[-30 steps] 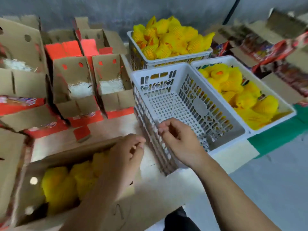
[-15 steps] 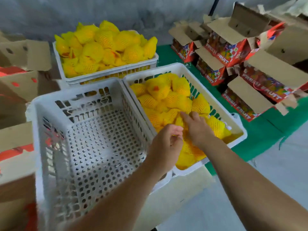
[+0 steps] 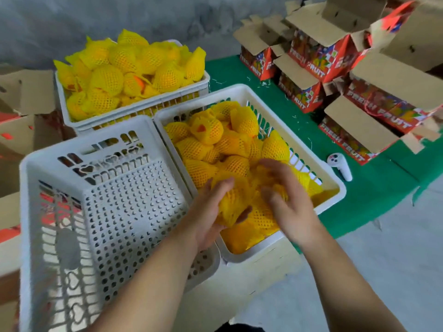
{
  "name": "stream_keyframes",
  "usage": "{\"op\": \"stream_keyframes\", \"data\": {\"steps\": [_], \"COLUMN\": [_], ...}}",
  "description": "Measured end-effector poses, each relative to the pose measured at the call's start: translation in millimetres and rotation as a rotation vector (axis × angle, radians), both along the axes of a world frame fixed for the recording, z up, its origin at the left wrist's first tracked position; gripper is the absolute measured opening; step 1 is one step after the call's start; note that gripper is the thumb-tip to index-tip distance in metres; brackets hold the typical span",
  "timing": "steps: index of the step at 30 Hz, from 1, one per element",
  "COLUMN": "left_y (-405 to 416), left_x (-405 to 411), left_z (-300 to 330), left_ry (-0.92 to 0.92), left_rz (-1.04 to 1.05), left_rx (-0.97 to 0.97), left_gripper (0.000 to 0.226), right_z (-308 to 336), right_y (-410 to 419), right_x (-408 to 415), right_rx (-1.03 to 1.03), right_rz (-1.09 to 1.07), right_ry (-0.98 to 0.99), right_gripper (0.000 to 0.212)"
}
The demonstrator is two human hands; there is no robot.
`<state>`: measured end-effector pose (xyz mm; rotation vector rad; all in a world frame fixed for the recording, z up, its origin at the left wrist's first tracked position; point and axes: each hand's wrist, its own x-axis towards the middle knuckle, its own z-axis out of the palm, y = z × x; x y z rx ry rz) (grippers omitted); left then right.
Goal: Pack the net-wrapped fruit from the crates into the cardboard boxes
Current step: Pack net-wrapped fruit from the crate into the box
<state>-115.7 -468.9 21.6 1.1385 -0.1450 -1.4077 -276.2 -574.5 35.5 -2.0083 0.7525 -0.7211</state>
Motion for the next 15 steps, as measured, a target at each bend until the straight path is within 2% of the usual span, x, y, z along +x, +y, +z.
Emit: {"op": "stream_keyframes", "data": {"steps": [1, 2, 3, 4, 5, 6, 9, 11, 15], "left_y": [2.9, 5.8, 8.1, 10.5, 12.8, 15.3, 30.6, 47.7, 91.8], "left_x": [2.1, 3.4, 2.9, 1.8, -0.2, -2.2, -5.5, -1.9, 20.9], "left_z": [-0.6, 0.4, 1.9, 3.4, 5.1, 7.1, 15.9, 22.5, 28.0], "left_ry": [0.074, 0.12, 0.134, 0.123, 0.091, 0.056, 0.027, 0.045, 0.009], "left_rz": [0.057, 0.091, 0.1, 0.097, 0.096, 0.104, 0.153, 0.182, 0.237], "left_rx": [-0.005, -0.011, -0.019, -0.027, -0.024, -0.017, -0.047, -0.052, -0.035], "left_gripper": [0.055, 0.058, 0.059, 0.057, 0.052, 0.047, 0.045, 0.049, 0.05], "right_z": [-4.4, -9.1, -14.9, -21.6, -27.5, -33.0, -38.0, -33.8, -6.9], "right_y": [-10.4, -22.8, -33.4, -40.4, -44.8, -46.9, -48.3, -43.7, -12.6], "right_x": [-5.5, -8.7, -9.2, -7.1, -3.1, 2.6, 14.9, 14.5, 18.9], "right_rx": [-0.057, -0.079, -0.048, -0.021, -0.018, -0.035, -0.028, -0.019, -0.034], "right_rz": [-0.212, -0.389, -0.478, -0.483, -0.439, -0.402, -0.393, -0.435, -0.493], "right_ry": [0.049, 0.224, 0.509, 0.796, 0.995, 1.087, 1.057, 0.935, 0.356], "right_gripper": [0.049, 0.055, 0.067, 0.08, 0.087, 0.089, 0.086, 0.084, 0.078]}}
